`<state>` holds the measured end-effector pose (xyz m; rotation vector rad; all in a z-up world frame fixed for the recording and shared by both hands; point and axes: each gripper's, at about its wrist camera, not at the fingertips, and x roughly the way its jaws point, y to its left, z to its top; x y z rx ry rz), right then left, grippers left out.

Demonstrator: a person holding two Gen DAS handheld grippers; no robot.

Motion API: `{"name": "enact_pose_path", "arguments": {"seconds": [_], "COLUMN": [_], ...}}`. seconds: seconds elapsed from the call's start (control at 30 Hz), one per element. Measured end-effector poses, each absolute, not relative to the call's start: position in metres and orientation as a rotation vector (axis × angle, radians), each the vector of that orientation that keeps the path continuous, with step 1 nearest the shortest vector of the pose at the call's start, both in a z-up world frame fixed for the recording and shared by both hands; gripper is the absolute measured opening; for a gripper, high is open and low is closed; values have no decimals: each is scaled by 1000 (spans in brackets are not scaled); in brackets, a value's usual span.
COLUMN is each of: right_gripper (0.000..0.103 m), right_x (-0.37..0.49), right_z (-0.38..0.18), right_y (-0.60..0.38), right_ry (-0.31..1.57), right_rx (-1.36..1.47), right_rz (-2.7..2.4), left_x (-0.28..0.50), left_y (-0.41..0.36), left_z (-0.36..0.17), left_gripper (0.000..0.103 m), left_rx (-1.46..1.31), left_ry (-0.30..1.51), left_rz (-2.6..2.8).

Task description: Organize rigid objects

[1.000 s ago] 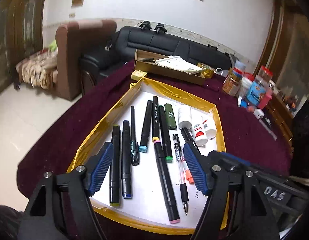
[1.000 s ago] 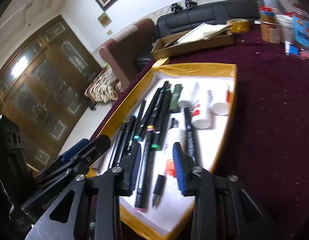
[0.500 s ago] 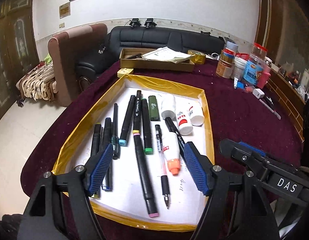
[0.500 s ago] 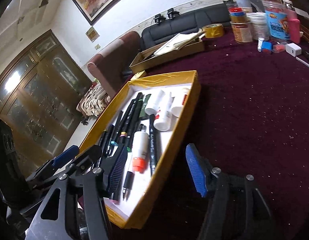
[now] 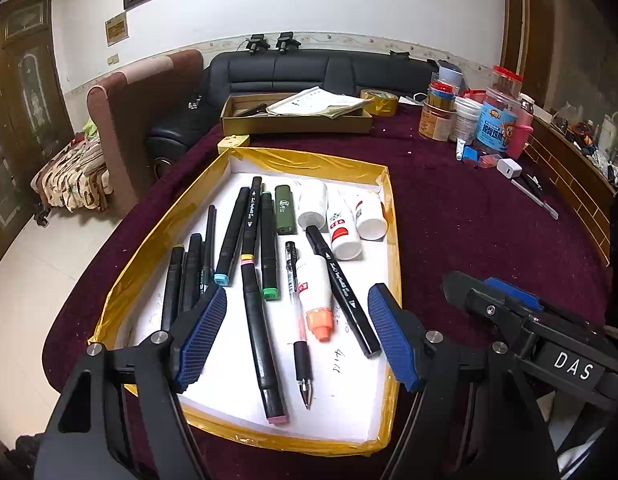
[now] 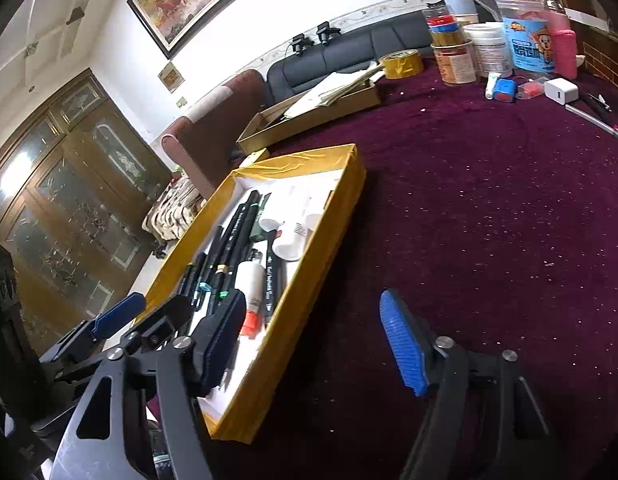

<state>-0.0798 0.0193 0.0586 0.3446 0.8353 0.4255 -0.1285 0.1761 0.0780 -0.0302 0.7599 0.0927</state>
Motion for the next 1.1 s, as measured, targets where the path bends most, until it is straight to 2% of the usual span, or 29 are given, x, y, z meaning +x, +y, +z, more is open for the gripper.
{"name": "enact_pose_path", "arguments": {"seconds": [0.5,0.63,0.77,0.8,0.83,0.87,0.9,0.93,0.97,1.03,1.1], "right_gripper": [83,92,92,92,92,92,93,102,102,102,102], "right_x": [-83,-86,-95,-103,-108,-118,-132,-137,-147,-153,-151], "right_z": [54,54,63,70,76,85,97,103,110,113,110], "right_y": [12,10,8,6,6,5,5,6,7,9,13], "right_ry": [840,829,768,710,669,595,491,445,377,326,329], "right_rx": [321,316,288,279,267,245,210,192,170,164,163], "right_rz": [366,352,343,335,329,317,298,286,262,233,225], "left_x": [-129,-134,-163,-178,-191,-206,-223,-237,-244,-243,-229], "left_y": [170,170,181,185,188,190,193,195,198,200,198], "left_z": [75,80,110,123,133,143,151,157,160,165,167], "left_gripper": [73,73,73,76,84,100,103,103,103,103,103], "left_rx": [-9,-30,-94,-105,-115,-129,-154,-185,-210,-243,-216], "left_ry": [776,742,541,438,355,269,165,79,28,8,81], "left_rz": [105,104,144,167,182,195,197,183,169,154,160]}}
